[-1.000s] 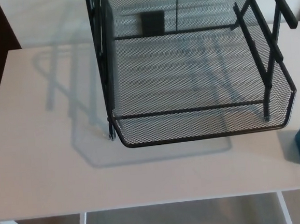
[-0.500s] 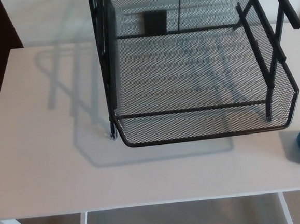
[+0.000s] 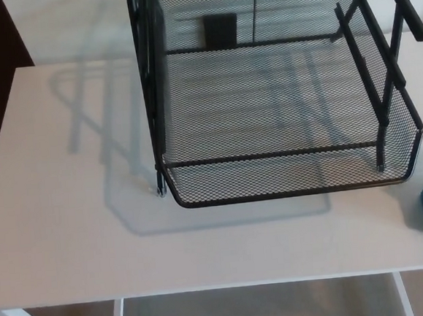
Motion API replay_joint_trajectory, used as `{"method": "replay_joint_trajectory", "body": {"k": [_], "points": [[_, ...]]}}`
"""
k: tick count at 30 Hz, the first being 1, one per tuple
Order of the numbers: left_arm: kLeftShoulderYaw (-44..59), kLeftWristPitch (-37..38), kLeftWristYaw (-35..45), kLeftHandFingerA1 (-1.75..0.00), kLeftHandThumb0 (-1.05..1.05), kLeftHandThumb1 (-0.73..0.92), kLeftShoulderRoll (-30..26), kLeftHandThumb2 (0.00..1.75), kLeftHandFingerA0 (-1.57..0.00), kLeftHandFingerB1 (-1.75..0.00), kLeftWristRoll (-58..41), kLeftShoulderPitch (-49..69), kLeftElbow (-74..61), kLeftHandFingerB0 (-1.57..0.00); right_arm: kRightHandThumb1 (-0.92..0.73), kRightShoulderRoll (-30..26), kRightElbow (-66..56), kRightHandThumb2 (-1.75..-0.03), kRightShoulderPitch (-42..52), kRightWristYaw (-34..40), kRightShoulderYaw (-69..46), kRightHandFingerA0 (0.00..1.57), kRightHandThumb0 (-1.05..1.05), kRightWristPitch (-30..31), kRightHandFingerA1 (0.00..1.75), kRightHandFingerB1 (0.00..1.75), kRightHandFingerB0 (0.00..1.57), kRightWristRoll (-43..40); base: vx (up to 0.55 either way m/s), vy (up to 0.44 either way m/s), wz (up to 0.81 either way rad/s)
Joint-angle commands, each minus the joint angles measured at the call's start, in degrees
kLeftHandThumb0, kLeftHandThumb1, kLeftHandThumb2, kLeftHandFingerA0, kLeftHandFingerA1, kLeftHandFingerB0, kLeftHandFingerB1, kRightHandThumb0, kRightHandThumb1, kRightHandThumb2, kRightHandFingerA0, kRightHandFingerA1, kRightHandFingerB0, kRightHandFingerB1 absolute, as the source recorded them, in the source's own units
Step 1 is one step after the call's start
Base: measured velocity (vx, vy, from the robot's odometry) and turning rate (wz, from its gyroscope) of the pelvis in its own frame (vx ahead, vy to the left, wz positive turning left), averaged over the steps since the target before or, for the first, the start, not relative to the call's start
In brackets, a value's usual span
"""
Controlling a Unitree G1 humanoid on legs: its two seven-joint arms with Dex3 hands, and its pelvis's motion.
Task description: The robot walks towards a desk on which a file tray is kept in the middle and a cube is kept to its right. The robot lifts the cube using its right hand and places it on the file tray.
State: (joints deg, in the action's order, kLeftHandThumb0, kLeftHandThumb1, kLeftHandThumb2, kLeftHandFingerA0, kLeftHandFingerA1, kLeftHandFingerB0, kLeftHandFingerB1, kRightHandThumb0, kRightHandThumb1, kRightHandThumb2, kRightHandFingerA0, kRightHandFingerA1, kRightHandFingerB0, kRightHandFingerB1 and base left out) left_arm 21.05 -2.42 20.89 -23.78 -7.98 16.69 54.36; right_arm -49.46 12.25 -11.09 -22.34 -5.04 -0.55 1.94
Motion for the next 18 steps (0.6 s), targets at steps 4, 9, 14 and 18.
{"method": "replay_joint_trajectory", "body": {"k": [4,9,14,18], "points": [[0.06,5.84,0.09,-0.49,-0.31,0.67,-1.39,1.16,-0.01,-0.48,0.09,-0.08,1.20,0.00,-0.43,-3.86,-2.74,-0.80,-6.77,-11.64,18.35,0.00,-0.71,5.58,0.09,0.04,0.00,16.89,0.00,0.000,0.00],[-1.13,6.06,-2.75,-0.37,-0.58,0.91,-1.73,0.67,-0.24,-0.31,1.96,-1.09,3.20,-0.19,-0.43,-3.55,-2.87,-0.78,-7.91,-12.45,22.06,0.00,-0.71,7.95,0.06,0.02,0.00,18.79,0.00,0.000,0.00],[-1.52,4.58,-2.52,-0.37,-0.58,0.91,-1.51,0.67,-0.24,-0.31,1.70,1.12,-1.56,-0.19,-0.43,-2.01,-2.12,-0.78,-7.48,-11.37,23.52,0.00,-0.70,7.44,0.07,0.02,0.00,18.74,0.00,0.000,0.00],[-2.75,5.54,-2.54,-0.37,-0.57,0.91,-2.29,0.67,-0.24,-0.31,2.33,-1.39,3.39,-0.18,-0.43,-0.57,-1.40,-0.78,-7.60,-10.62,25.17,0.00,-0.72,7.78,0.05,0.04,0.00,20.83,0.00,0.000,0.00]]}}
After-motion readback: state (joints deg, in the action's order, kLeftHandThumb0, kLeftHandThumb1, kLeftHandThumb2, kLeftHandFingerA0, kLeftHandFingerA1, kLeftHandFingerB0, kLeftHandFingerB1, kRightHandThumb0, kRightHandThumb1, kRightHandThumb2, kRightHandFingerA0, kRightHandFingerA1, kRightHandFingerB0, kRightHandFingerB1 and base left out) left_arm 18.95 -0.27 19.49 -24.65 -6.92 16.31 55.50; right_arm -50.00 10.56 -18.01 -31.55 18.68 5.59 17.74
